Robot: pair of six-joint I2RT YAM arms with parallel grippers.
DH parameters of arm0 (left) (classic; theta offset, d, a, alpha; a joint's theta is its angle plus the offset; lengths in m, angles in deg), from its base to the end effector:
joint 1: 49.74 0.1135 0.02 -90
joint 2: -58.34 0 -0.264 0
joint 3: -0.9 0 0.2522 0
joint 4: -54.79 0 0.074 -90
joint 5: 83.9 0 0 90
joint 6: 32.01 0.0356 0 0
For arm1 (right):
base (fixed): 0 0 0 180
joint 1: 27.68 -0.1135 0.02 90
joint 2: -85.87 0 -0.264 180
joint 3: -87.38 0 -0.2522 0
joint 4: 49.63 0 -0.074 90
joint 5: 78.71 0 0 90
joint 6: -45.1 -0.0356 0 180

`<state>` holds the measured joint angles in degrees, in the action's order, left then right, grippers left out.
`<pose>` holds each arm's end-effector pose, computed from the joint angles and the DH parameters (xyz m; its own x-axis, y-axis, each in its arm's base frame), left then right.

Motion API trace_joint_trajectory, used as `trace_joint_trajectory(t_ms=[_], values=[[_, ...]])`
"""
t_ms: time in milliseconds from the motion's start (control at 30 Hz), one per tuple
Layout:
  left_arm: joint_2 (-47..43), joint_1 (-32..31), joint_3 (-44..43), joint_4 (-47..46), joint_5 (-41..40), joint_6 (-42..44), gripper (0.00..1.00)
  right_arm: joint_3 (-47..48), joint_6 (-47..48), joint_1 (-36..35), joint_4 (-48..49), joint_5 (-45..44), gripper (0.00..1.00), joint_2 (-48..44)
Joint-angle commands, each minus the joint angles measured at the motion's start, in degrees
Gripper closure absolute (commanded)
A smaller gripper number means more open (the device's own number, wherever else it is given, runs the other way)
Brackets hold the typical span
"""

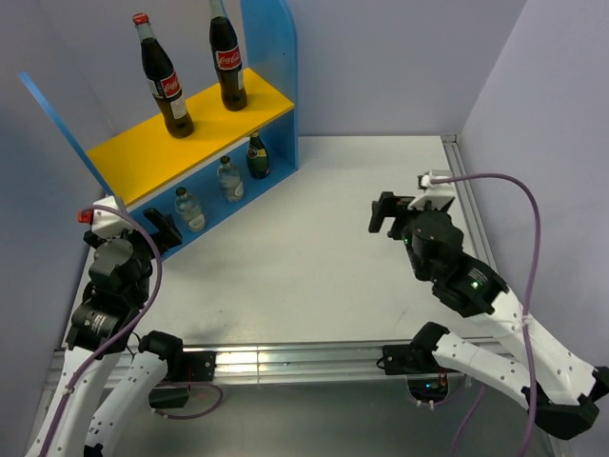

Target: Place and organize the beverage onto the shelf

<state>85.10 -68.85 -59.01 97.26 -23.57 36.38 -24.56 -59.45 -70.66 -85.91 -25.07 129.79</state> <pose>0.0993 -0.0158 0.3533 -0.0770 -0.3120 -0.9470 -0.2210 0.9315 -0.2889 0.1317 0.0939 0.3782 -0.1803 0.1085 -0.9776 -0.0823 0.9887 0.1249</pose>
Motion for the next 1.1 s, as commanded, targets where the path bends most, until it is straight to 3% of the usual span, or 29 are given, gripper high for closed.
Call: trace_joint_trajectory(t_ms=[0,100,300,567,767,1067], values=[[0.92,3.46,-0.26,-3.92,2.58,1.13,0.00,2.38,0.22,0.97,-8.93,-5.56,0.00,-5.14],[1.10,6.98,0.36,-4.45,8.39,1.83,0.01,4.22,-0.04,1.06,-13.41,-6.97,0.00,-9.27],[1.71,7.16,-2.01,0.20,10.24,2.53,0.00,5.64,-0.75,1.06,-20.36,-10.92,0.00,-16.84],[4.17,7.16,-5.26,5.04,12.88,3.59,0.00,12.22,-1.63,1.06,-30.90,-14.27,0.00,-18.17],[6.11,7.16,-7.73,7.07,12.61,3.06,0.01,14.34,-1.45,0.97,-31.79,-13.48,0.00,-20.36],[1.10,7.16,-5.97,4.87,13.76,3.68,0.00,11.97,-0.84,0.97,-28.99,-12.95,0.00,-21.60]])
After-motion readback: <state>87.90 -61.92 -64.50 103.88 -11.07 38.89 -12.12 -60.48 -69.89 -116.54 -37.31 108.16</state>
